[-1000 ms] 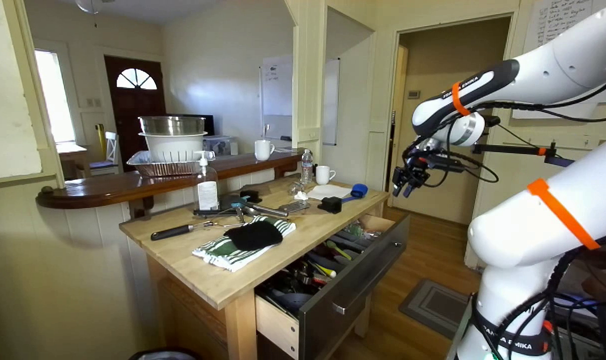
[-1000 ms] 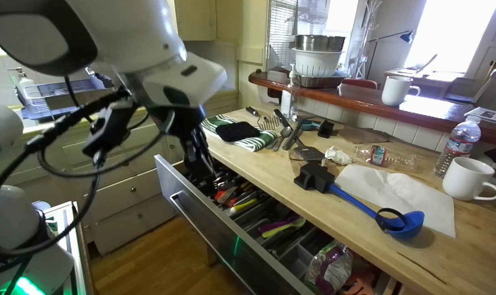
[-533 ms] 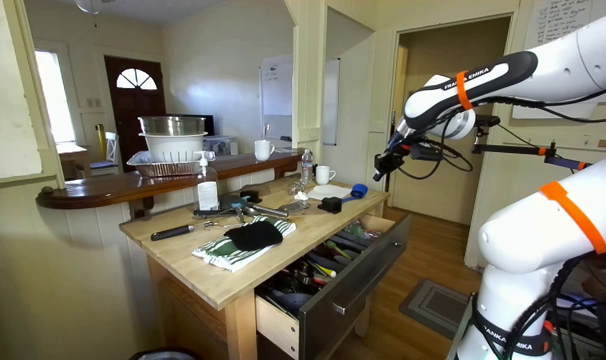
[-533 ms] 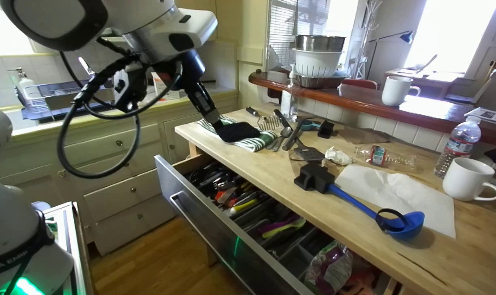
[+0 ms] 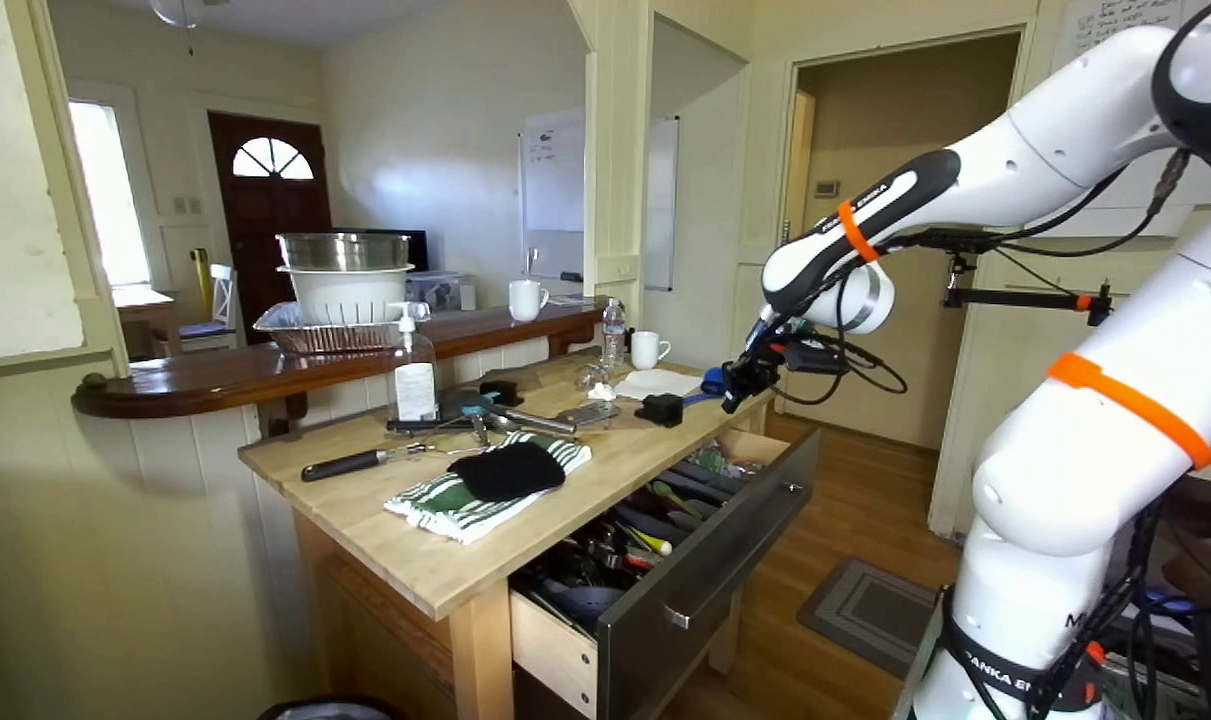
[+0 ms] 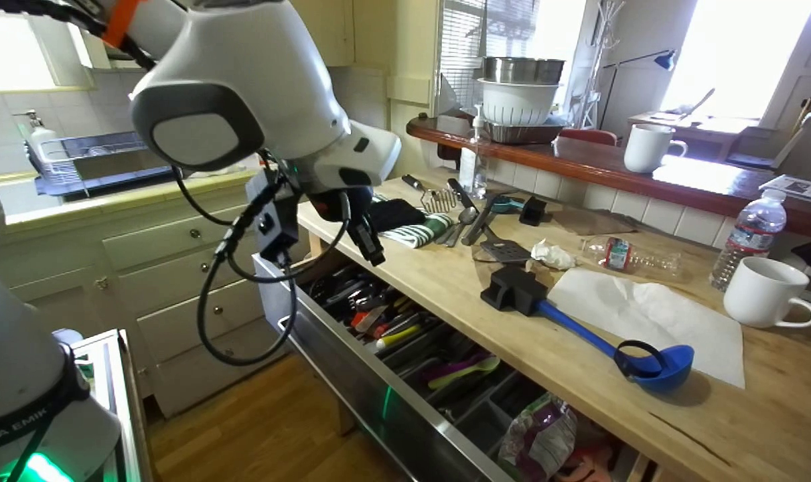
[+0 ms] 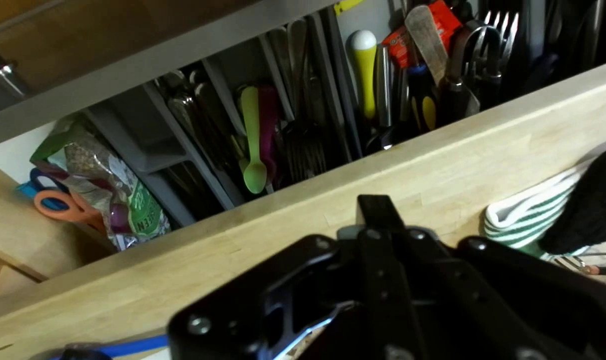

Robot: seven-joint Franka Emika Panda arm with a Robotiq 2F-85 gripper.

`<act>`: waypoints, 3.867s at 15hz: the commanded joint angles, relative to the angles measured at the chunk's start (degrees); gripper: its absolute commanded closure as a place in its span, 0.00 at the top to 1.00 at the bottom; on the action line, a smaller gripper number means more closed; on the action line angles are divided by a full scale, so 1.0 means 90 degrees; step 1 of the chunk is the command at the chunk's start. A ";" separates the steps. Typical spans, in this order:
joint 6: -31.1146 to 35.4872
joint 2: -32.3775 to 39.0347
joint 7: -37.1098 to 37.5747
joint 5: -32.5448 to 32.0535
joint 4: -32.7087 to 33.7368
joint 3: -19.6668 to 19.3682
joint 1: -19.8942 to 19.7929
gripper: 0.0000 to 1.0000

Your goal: Open the drawer

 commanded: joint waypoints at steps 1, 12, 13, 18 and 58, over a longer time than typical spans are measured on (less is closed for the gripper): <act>0.0749 0.0972 -0.0579 0.0724 -0.0002 -0.0465 0.0625 0.00; 0.0864 0.1680 -0.0963 0.1668 0.0083 -0.0967 0.1366 0.00; 0.0962 0.1776 -0.1030 0.1665 0.0091 -0.0965 0.1403 0.00; 0.1122 0.2072 -0.1490 0.1771 0.0136 -0.0987 0.1646 0.00; 0.0898 0.4550 -0.3164 0.3432 0.0552 0.0113 0.1020 0.00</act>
